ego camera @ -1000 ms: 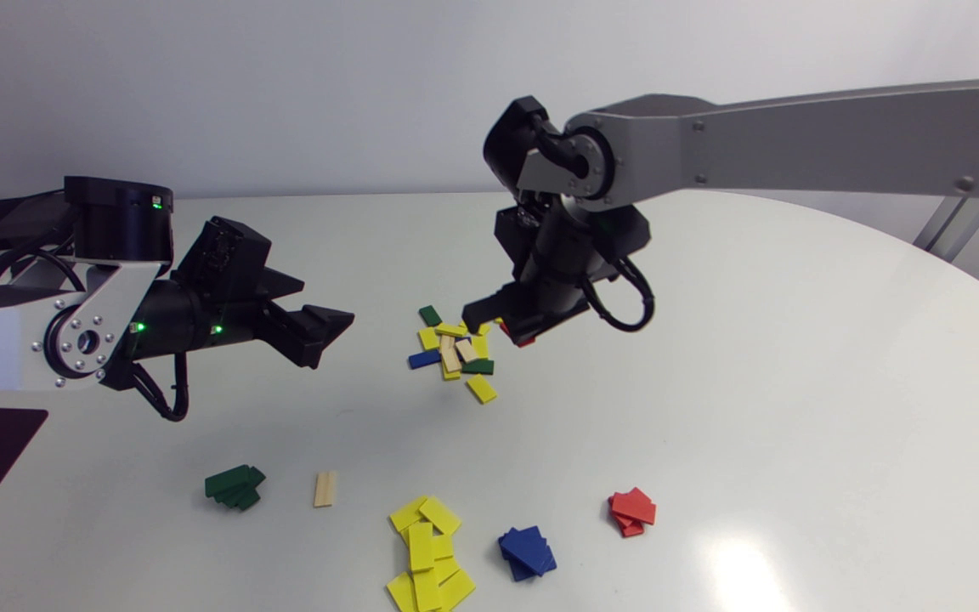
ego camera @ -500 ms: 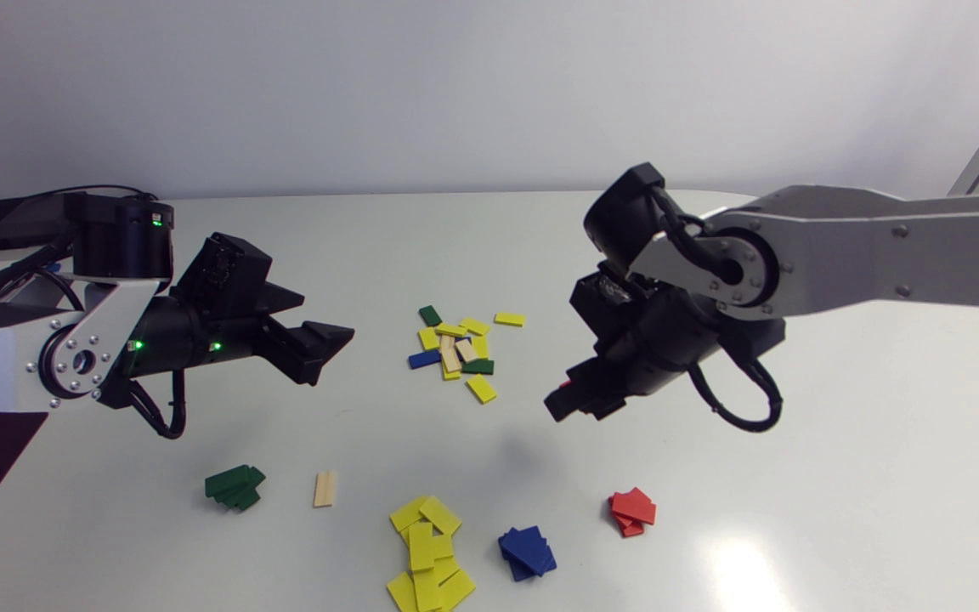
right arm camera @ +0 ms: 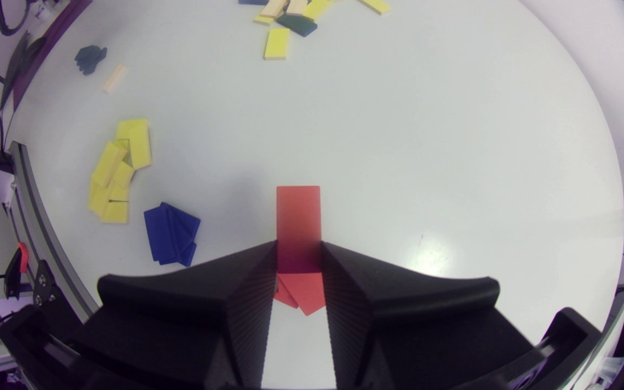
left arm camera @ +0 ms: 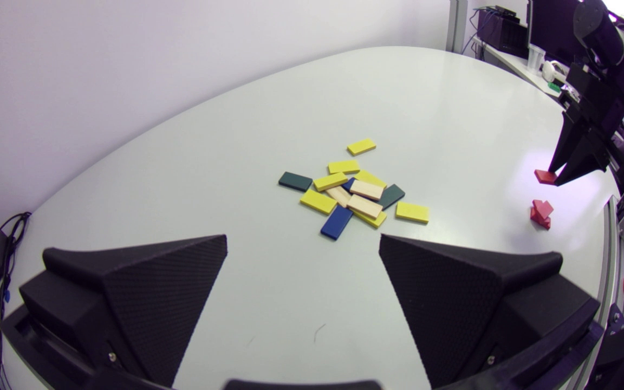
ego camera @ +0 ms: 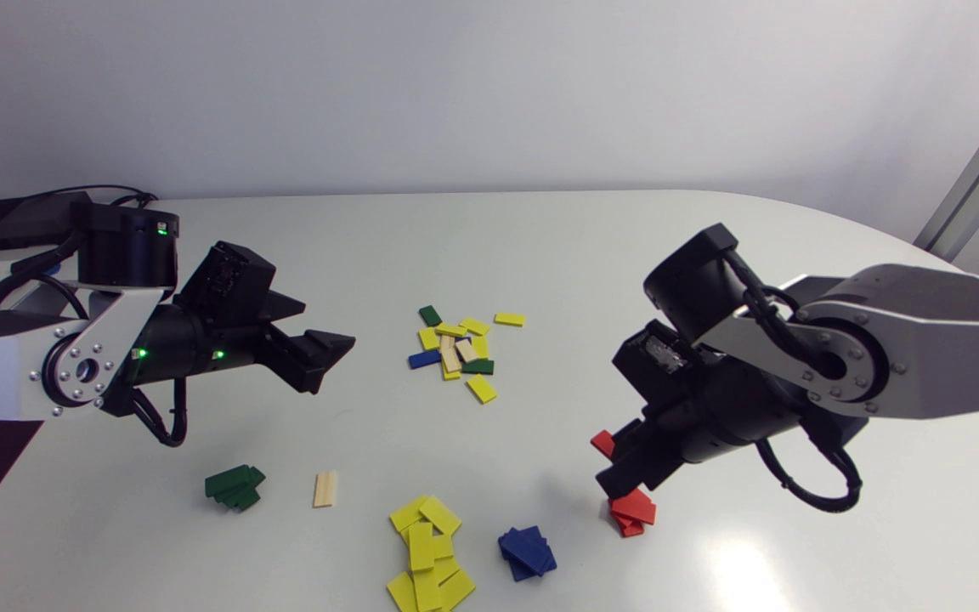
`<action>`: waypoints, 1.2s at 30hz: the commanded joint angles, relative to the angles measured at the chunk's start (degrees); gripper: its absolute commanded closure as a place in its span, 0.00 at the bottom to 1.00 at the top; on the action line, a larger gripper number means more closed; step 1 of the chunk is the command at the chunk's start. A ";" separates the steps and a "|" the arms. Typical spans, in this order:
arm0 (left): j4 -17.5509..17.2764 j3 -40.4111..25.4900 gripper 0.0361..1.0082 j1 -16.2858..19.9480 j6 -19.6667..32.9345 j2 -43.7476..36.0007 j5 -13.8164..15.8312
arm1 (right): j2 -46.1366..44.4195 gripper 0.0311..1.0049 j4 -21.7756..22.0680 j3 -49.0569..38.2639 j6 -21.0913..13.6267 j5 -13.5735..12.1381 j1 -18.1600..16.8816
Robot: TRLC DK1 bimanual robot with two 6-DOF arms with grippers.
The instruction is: Take domino bricks one by one from the mixed stack on the table and place each onto the existing stack of the same color.
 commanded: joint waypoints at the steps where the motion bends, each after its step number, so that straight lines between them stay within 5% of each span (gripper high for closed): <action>1: 0.32 -1.89 0.01 -0.46 0.70 -0.52 -0.20 | -1.49 0.84 1.17 -3.28 -1.86 -0.30 -0.47; 36: 0.93 -2.77 0.01 -2.74 0.26 -0.25 -1.34 | -2.37 0.84 7.06 -12.68 -9.15 -3.37 -2.40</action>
